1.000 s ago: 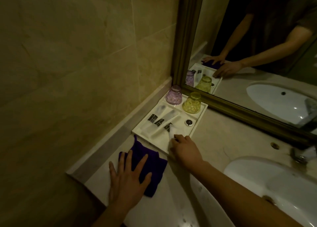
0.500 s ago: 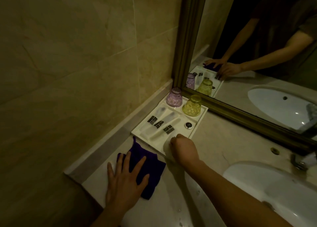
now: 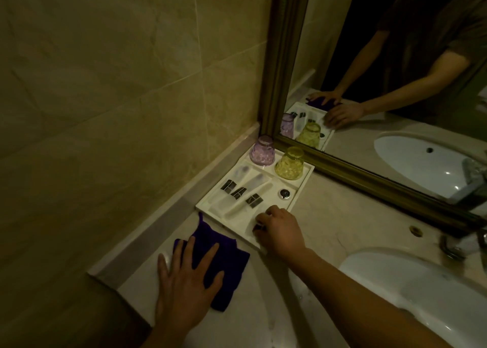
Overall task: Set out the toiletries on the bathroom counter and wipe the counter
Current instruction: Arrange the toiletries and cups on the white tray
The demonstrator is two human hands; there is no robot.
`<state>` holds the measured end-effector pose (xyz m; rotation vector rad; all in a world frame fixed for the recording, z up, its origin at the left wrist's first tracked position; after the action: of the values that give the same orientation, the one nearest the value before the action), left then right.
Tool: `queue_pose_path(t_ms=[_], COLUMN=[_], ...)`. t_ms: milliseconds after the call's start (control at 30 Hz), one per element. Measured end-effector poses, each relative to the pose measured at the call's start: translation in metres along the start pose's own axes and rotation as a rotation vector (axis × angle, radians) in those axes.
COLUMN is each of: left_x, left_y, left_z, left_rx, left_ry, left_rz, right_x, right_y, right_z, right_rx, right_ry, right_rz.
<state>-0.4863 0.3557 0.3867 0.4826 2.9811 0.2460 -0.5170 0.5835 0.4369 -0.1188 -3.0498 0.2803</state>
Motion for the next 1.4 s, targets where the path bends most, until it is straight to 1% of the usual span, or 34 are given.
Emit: queue_pose_path(t_ms=[67,100,200,267,333,467,667,733,800,900,967,1133,1267,1400], left_x=[0.0,0.001,0.003,0.003,0.003,0.003,0.001,0.0,-0.001,-0.001,0.0,0.0,0.001,0.0], left_y=[-0.001,-0.002,-0.002,-0.002,-0.002,0.001,0.003,0.004,0.003,0.003,0.004,0.003,0.004,0.005], left_z=[0.0,0.0,0.001,0.002,0.001,-0.002,-0.007,-0.007,-0.007,-0.006,-0.007,-0.008,-0.009,-0.01], left_rx=[-0.002,-0.002,0.007,0.016,0.027,0.033,0.015,0.007,0.0,-0.015,-0.03,-0.045,-0.035,-0.053], left_ry=[0.009,0.014,0.021,0.015,0.0,-0.034,-0.028,-0.02,-0.032,-0.042,-0.038,-0.027,-0.034,-0.04], left_rz=[0.001,0.001,-0.011,-0.008,-0.012,-0.007,0.022,0.023,0.021,0.017,0.02,0.018,0.015,0.022], right_x=[0.001,0.003,0.022,0.038,0.051,0.064,0.069,0.069,0.069,0.068,0.068,0.067,0.065,0.059], right_y=[0.001,0.006,0.043,0.07,0.085,0.087,0.099,0.09,0.061,-0.001,-0.029,-0.056,-0.053,-0.049], right_z=[-0.002,-0.008,-0.034,-0.041,-0.04,-0.027,-0.022,-0.026,-0.03,-0.021,-0.014,0.001,0.002,0.005], right_rx=[0.054,0.098,0.144,0.084,0.046,-0.008,-0.051,-0.045,-0.02,-0.038,-0.051,-0.053,-0.042,-0.051], right_ry=[0.005,0.035,0.153,0.133,0.09,0.014,0.009,0.057,0.104,0.056,0.027,-0.062,-0.091,-0.149], right_rz=[0.001,0.021,0.197,0.314,0.371,0.315,0.291,0.237,0.103,-0.149,-0.241,-0.333,-0.337,-0.401])
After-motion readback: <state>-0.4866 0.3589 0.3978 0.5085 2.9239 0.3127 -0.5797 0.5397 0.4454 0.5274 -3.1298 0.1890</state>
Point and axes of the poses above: each hand's wrist, its own x-axis towards the middle knuckle, its own z-axis out of the palm, y = z × x, the point moved 10 cm from there along x, towards the middle knuckle, and after that the axes turned 1 degree about z, right-handed, at the moved point
